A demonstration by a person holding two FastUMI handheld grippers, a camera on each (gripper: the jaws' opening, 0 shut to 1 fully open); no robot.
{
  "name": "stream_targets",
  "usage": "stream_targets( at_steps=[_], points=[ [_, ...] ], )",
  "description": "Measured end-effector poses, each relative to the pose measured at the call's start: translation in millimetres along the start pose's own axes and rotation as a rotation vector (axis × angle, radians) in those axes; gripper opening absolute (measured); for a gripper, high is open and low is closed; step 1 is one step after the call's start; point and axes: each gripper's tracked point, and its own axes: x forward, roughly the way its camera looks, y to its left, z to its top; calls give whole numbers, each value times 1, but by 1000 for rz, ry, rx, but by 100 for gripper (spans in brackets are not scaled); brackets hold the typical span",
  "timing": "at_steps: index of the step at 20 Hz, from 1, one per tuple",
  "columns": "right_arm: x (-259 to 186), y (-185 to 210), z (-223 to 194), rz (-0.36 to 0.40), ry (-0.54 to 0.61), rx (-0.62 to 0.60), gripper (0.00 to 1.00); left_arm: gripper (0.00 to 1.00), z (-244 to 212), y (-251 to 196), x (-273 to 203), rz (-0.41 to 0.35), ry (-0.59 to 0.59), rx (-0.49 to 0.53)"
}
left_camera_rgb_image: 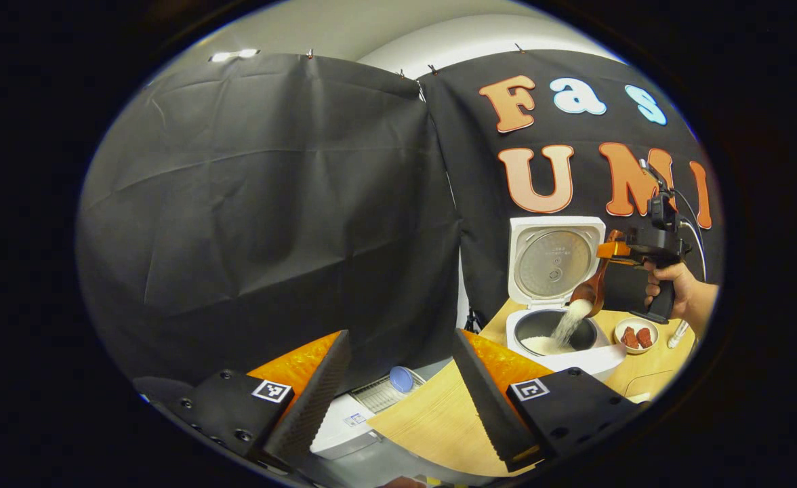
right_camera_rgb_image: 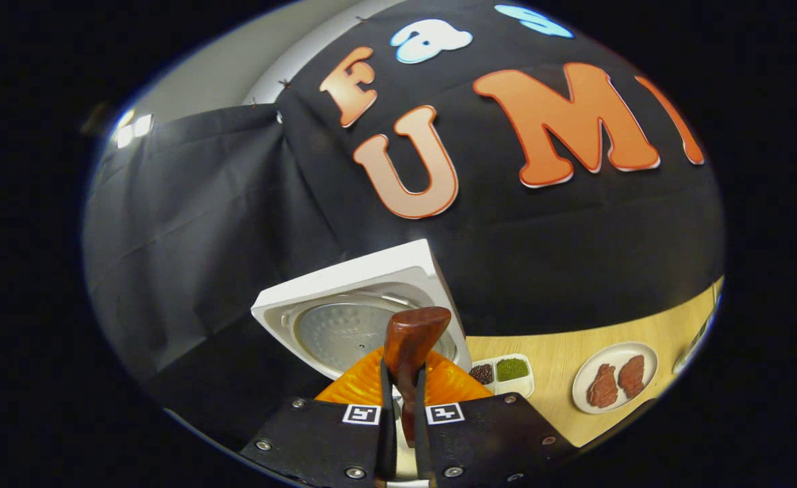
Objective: Close the left gripper, press the button to open the rice cooker; take a wooden spoon from the chopstick holder with the right hand, scoop a spoonful of rice and pour it into the rice cooker, then put the wooden spoon back into the chopstick holder.
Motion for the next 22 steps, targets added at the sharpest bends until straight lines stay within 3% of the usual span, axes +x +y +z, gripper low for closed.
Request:
stream_targets(
  at_steps=[10,14,18,22],
  points=[
    [-5,38,5,65,-66,-367,10,100,-3,1,0,4,7,-3],
    [-10,56,-7,99,-74,-457,10,100,-3,1,0,5,7,-1],
    [-10,52,-12,99,-44,-407,10,100,-5,0,0,3,16,5],
    [-24,41,-11,88,-26,-269,10,99,-3,-5,2,-27,5,5]
  ],
)
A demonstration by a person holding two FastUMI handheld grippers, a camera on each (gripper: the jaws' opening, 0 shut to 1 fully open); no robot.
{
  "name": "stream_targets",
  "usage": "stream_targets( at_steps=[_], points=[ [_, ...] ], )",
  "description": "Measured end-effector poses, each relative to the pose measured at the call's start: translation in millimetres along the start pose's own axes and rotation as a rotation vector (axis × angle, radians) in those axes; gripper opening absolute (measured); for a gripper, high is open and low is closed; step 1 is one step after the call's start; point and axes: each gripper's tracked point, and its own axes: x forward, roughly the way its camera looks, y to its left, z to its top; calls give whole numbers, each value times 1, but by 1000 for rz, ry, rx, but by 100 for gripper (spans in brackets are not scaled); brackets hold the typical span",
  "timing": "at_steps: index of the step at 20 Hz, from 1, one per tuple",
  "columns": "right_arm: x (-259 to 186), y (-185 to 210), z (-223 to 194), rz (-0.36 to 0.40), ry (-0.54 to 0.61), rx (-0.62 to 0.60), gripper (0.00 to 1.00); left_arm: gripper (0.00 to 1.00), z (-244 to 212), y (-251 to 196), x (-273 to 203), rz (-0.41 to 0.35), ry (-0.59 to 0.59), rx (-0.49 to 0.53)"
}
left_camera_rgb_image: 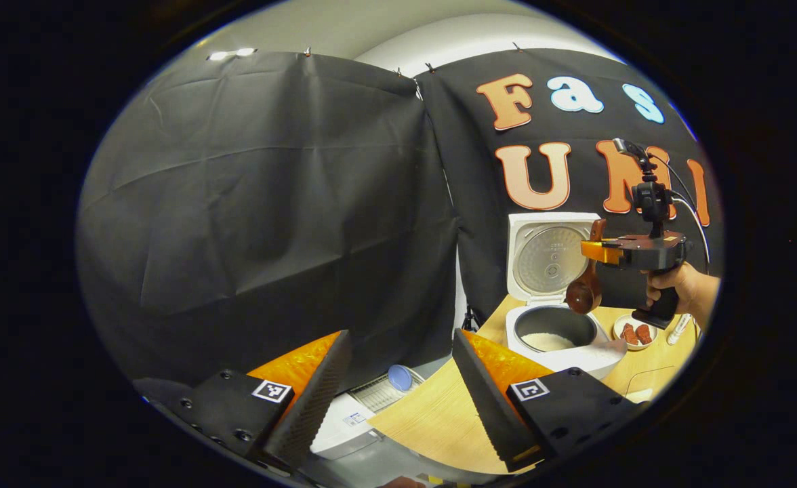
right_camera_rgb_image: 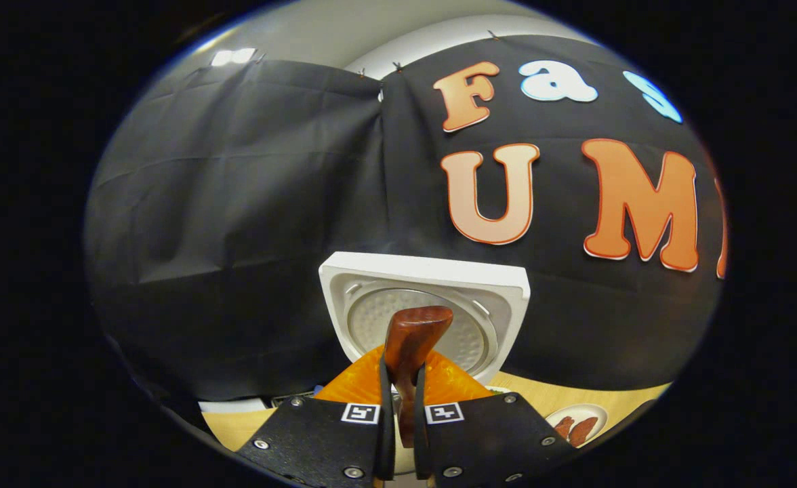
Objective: Close the left gripper, press the button to open the rice cooker; take a wooden spoon from the chopstick holder with the right hand, scoop a spoonful of rice and pour it into the rice cooker, then put the wooden spoon back into the chopstick holder.
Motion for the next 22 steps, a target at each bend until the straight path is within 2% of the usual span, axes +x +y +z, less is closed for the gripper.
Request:
stream_targets(
  at_steps=[2,7,11,15,18,22],
  points=[
    [-11,-11,4,-14,0,74,10,100,-2,-5,3,-26,0,2],
    [-55,-43,13,-96,-18,147,10,99,0,-43,36,-126,10,30],
    [-104,-79,14,-210,-34,157,10,99,-5,-68,52,-212,13,42],
    [-168,-117,3,-354,-25,196,10,99,-14,-100,65,-322,33,40],
    [-227,-151,-9,-499,-21,208,10,99,-23,-121,75,-388,41,36],
    [-305,-197,-38,-686,34,227,10,100,-18,-137,82,-421,26,22]
  ],
)
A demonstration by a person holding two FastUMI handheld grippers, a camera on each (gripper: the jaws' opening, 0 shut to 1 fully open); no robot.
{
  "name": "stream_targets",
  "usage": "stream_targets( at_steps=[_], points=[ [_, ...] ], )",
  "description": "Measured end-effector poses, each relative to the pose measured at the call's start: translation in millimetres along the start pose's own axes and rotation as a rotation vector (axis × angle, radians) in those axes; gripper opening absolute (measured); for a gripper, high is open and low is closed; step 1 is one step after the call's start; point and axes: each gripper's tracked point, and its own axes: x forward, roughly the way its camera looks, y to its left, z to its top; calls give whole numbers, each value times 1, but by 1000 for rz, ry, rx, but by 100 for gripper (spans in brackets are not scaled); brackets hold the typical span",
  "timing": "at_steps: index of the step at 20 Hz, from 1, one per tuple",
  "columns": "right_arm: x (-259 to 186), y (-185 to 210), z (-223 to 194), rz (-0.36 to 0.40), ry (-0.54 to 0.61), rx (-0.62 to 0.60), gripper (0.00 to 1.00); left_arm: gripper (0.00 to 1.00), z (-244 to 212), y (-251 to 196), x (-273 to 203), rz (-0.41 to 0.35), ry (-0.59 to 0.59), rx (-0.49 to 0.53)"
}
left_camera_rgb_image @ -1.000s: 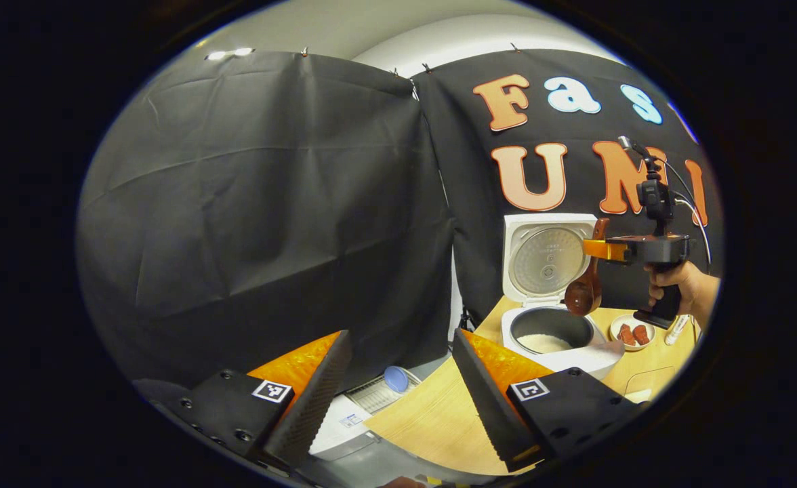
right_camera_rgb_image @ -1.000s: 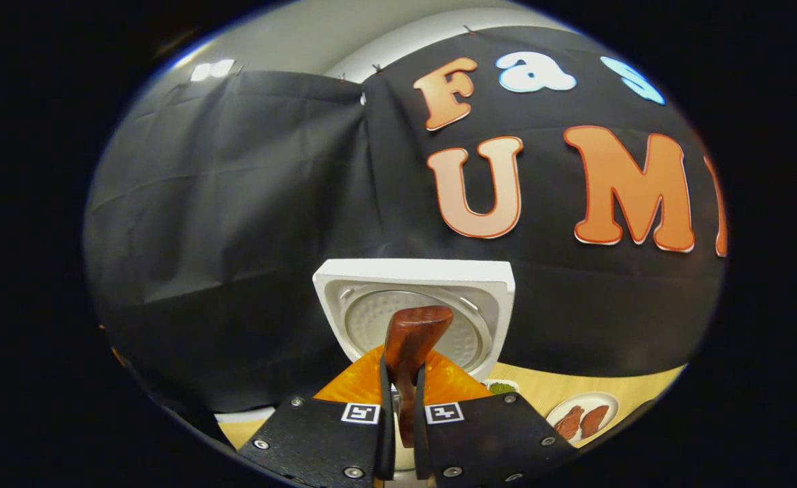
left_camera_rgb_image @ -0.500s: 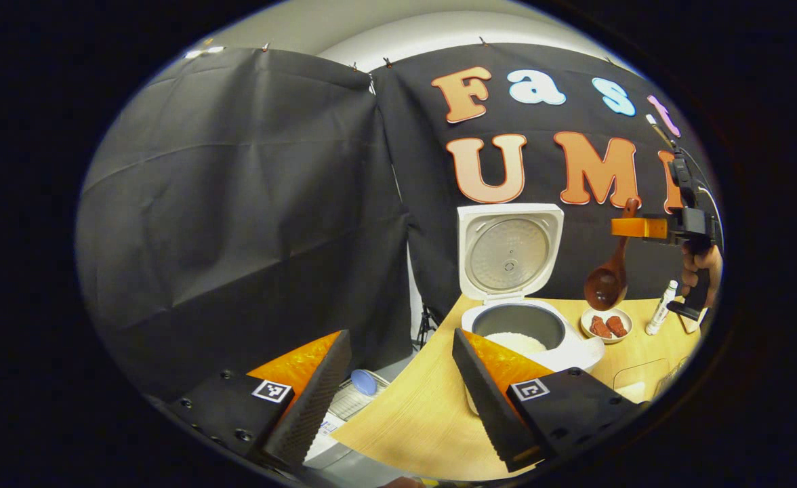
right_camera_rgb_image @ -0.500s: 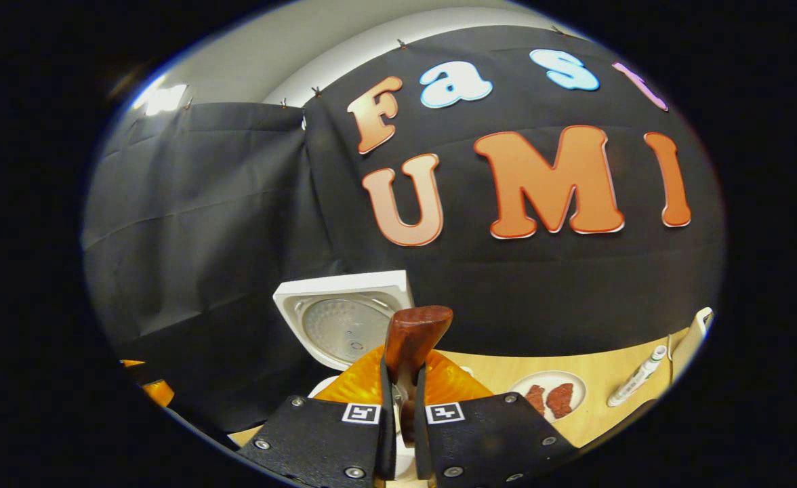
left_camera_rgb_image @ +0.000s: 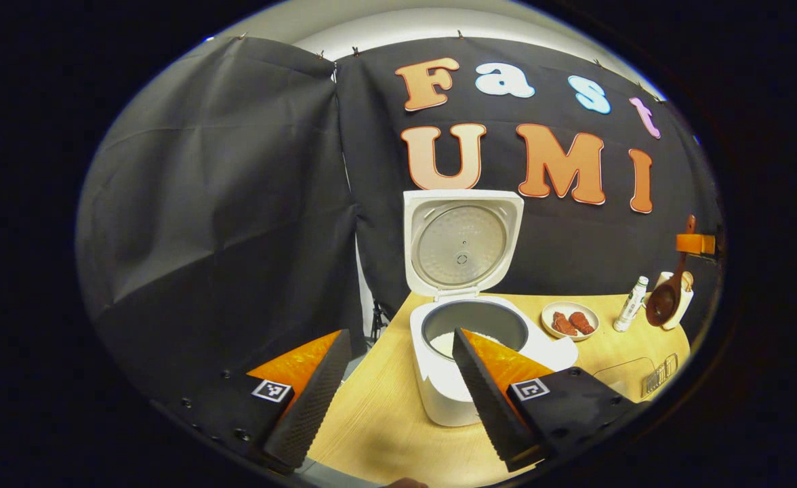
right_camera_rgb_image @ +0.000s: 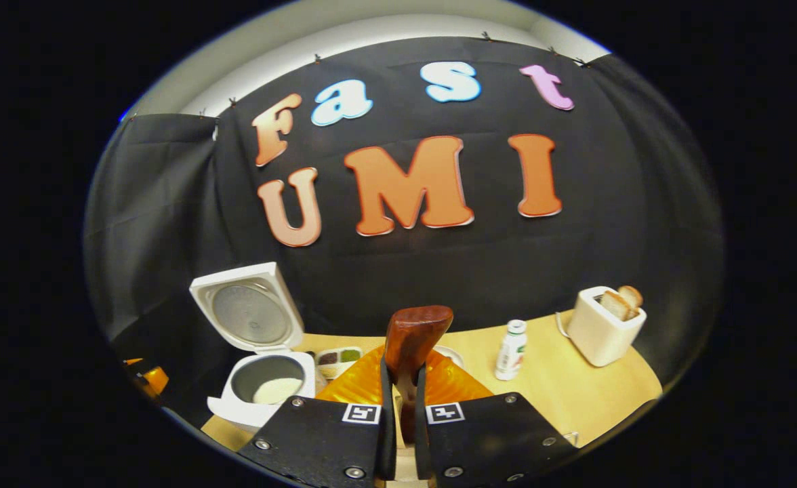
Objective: Close the left gripper, press the button to open the rice cooker; take a wooden spoon from the chopstick holder with the right hand, scoop a spoonful of rice and pour it into the rice cooker, then put the wooden spoon back into the chopstick holder.
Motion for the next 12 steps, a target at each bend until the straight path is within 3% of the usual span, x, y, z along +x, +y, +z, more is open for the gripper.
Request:
stream_targets(
  at_steps=[5,12],
  points=[
    [-30,-84,-15,-122,46,27,10,100,24,-19,4,22,-47,-19],
    [-46,-166,-71,-175,161,90,10,100,57,-77,-7,30,-89,-18]
  ],
)
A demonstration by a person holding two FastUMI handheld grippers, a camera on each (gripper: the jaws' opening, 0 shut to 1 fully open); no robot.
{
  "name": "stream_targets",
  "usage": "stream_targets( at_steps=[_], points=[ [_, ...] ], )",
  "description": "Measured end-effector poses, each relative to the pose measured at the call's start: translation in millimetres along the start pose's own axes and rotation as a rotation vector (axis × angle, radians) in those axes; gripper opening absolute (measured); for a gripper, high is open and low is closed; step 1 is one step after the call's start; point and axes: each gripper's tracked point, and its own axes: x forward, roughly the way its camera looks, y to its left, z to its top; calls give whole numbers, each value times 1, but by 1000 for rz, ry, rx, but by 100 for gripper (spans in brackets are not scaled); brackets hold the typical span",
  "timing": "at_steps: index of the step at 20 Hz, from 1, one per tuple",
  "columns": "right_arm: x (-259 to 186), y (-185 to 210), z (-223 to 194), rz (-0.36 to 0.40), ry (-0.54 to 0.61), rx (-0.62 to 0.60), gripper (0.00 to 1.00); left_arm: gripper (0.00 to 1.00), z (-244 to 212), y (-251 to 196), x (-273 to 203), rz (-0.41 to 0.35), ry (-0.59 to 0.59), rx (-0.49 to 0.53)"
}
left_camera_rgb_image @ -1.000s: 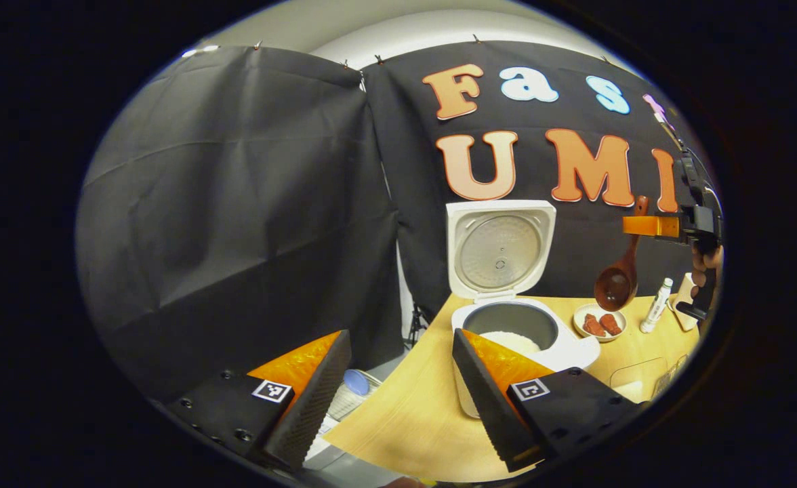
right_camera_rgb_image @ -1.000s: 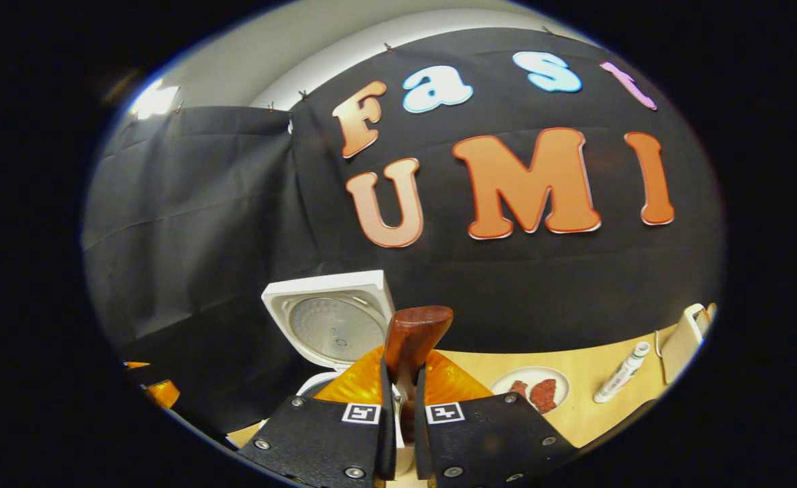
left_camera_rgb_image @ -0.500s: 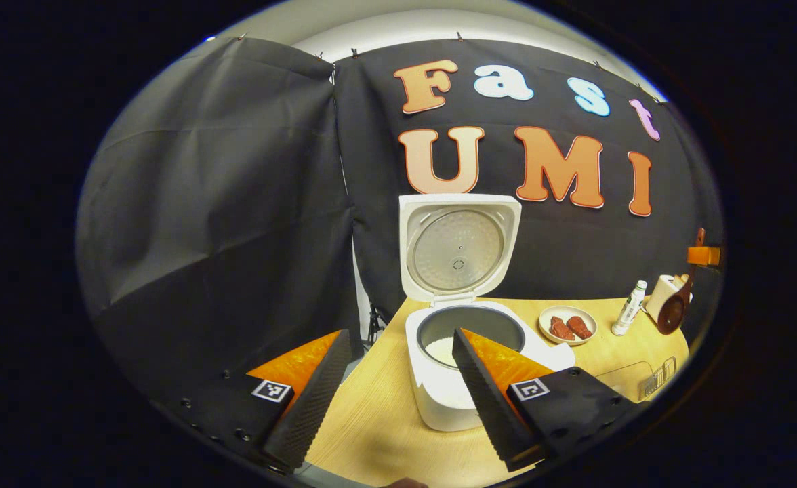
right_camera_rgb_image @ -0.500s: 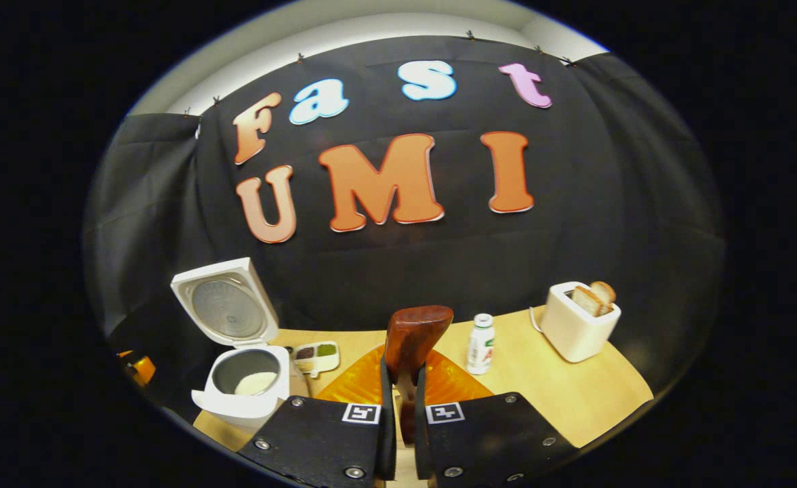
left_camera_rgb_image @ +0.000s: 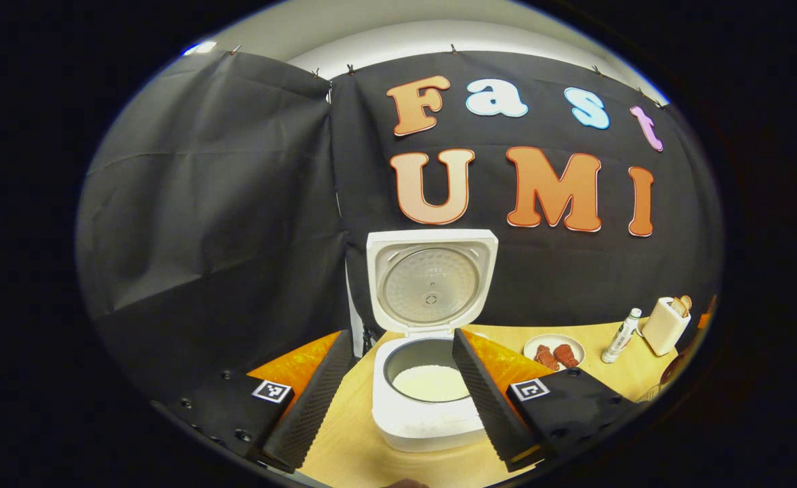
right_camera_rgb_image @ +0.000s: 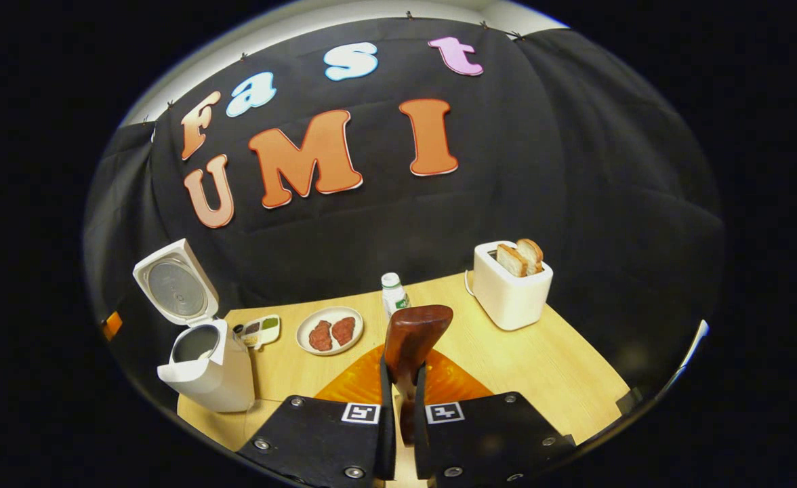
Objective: Close the left gripper, press the button to open the rice cooker; take a wooden spoon from the chopstick holder with the right hand, scoop a spoonful of rice and pour it into the rice cooker, then put the wooden spoon back into the chopstick holder.
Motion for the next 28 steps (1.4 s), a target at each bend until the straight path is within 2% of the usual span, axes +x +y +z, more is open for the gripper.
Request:
stream_targets(
  at_steps=[4,10,18,19,20,22,24,26,28],
  points=[
    [15,-24,-30,8,27,63,10,99,11,-18,-5,20,-4,11],
    [32,-39,-68,52,46,131,11,99,35,-30,-11,68,-13,21],
    [42,-43,-98,133,60,203,19,100,53,-43,-13,111,-8,-3],
    [42,-45,-101,142,64,209,15,100,56,-43,-13,119,-8,-12],
    [42,-47,-104,149,69,220,20,100,60,-44,-13,123,-6,-17],
    [40,-51,-105,158,76,258,22,100,68,-47,-10,121,-13,-9],
    [43,-60,-105,133,79,280,23,100,81,-48,-2,107,-32,19],
    [40,-69,-111,98,106,280,30,100,97,-47,13,81,-54,40],
    [34,-73,-109,69,107,277,42,99,110,-46,35,52,-49,48]
  ],
)
